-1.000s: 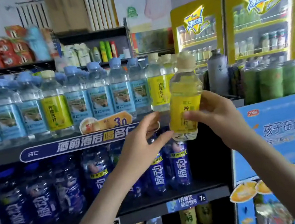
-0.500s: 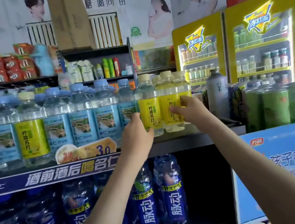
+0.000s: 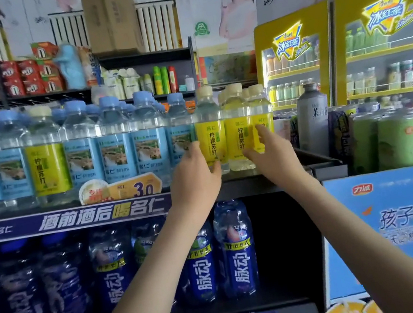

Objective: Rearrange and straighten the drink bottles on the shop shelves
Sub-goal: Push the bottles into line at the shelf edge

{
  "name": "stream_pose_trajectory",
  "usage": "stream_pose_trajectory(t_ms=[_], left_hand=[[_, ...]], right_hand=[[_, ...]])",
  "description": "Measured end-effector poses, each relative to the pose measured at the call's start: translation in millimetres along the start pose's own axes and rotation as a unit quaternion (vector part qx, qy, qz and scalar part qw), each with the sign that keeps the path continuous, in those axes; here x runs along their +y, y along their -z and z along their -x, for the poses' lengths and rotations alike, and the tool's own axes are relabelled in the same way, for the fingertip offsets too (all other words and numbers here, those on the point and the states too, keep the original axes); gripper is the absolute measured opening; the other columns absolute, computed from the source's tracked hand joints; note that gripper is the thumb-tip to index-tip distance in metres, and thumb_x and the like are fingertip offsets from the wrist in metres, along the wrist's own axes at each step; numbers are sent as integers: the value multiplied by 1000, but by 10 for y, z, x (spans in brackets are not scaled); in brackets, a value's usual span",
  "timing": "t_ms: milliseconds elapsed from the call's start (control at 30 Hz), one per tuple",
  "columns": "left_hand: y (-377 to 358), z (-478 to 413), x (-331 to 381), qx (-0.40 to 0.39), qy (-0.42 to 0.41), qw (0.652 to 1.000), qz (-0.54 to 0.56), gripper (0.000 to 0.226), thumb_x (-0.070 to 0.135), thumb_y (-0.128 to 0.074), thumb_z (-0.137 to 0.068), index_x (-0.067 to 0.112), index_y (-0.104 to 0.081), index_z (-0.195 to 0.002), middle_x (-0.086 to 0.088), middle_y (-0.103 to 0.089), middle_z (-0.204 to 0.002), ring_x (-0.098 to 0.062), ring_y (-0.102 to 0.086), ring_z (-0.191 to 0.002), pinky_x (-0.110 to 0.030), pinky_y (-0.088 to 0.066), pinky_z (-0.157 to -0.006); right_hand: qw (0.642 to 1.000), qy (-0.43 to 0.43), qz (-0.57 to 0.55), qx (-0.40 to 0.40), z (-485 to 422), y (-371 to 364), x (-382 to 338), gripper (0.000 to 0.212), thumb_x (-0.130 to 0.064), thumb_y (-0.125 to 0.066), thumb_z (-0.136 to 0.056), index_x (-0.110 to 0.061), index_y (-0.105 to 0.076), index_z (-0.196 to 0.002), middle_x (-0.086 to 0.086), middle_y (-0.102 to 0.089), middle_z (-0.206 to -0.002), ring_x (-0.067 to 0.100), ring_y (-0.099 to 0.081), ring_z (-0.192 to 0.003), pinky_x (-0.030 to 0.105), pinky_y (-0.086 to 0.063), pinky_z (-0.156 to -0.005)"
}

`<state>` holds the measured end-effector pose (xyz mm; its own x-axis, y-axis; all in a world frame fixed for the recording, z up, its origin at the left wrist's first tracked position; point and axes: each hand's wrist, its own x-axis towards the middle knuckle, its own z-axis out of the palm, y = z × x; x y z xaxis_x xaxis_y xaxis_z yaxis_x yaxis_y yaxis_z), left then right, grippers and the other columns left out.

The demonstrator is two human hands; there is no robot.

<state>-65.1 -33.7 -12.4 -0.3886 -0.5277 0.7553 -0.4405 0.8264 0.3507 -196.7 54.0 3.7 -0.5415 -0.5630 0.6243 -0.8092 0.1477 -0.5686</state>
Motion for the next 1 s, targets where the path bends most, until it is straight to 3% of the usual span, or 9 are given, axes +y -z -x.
stream_pose_trajectory(t_ms=[67, 167, 300, 400, 533, 700, 800, 900, 1000], left_hand=[[35, 306, -30, 68, -49, 996, 39, 42, 27, -57, -93, 7, -49, -129, -7, -62, -118, -23, -62, -100, -32, -51, -80], [41, 839, -187, 108, -83, 987, 87, 30, 19, -59, -90, 5, -58, -118, -6, -65, -110, -20, -61, -101, -26, -48, -83], [101, 1493, -510, 115, -86, 985, 100, 24, 17, -53, -91, 5, -62, -108, -5, -64, -108, -14, -58, -104, -17, -44, -90], [114, 1937, -798, 46, -20, 997, 54, 30, 27, -49, -91, 8, -60, -112, -3, -63, -106, -18, -62, -97, -21, -48, -77], [64, 2441, -1231, -144, 88, 982, -88, 34, 28, -53, -93, 16, -51, -124, -1, -57, -120, -21, -60, -100, -28, -43, -70], [4, 2841, -1626, -255, 128, 944, -168, 36, 29, -41, -98, 16, -42, -131, -3, -47, -131, -23, -56, -107, -31, -44, -73], [-79, 3015, -1837, -303, 141, 924, -183, 32, 25, -40, -98, 14, -43, -128, -5, -50, -125, -23, -56, -104, -33, -45, -72], [-205, 3166, -2055, -327, 141, 918, -172, 33, 21, -41, -97, 12, -43, -129, -7, -53, -117, -25, -58, -98, -34, -46, -70], [-374, 3287, -2274, -347, 155, 912, -155, 42, 17, -43, -96, 12, -38, -137, -9, -54, -116, -27, -57, -97, -35, -46, -67]], right_hand=[[995, 47, -56, 73, 373, -104, -45, 53, -17, -57, -93, -10, -37, -142, 6, -49, -139, 15, -45, -127, 26, -38, -100], [974, 126, -162, 95, 964, -350, -39, 39, -6, -56, -91, -9, -49, -129, 1, -57, -119, -6, -52, -104, 7, -41, -88], [971, 144, -190, 27, 1606, -821, 41, 33, -4, -59, -89, -10, -54, -121, -4, -57, -109, 9, -59, -99, 13, -43, -88], [975, 133, -174, -33, 1983, -1186, 79, 32, -1, -60, -86, -6, -55, -118, -5, -55, -105, 17, -59, -97, 15, -44, -86], [977, 115, -125, -132, 2405, -1652, 174, 31, -5, -56, -85, -3, -56, -117, 3, -57, -104, 29, -59, -97, 27, -43, -84], [962, 27, -23, -271, 2865, -2208, 494, 33, -10, -58, -89, -6, -53, -121, 14, -56, -114, 34, -51, -110, 37, -41, -85], [940, -100, -4, -325, 3018, -2512, 772, 41, -14, -61, -88, -6, -49, -127, 16, -55, -120, 33, -49, -113, 33, -40, -85], [918, -228, -22, -325, 3043, -2794, 963, 48, -17, -70, -81, 0, -49, -121, 18, -53, -120, 34, -49, -113, 30, -37, -81], [908, -303, -55, -284, 3023, -3111, 1073, 73, -19, -79, -73, 2, -39, -130, 20, -48, -127, 35, -47, -117, 35, -41, -86]])
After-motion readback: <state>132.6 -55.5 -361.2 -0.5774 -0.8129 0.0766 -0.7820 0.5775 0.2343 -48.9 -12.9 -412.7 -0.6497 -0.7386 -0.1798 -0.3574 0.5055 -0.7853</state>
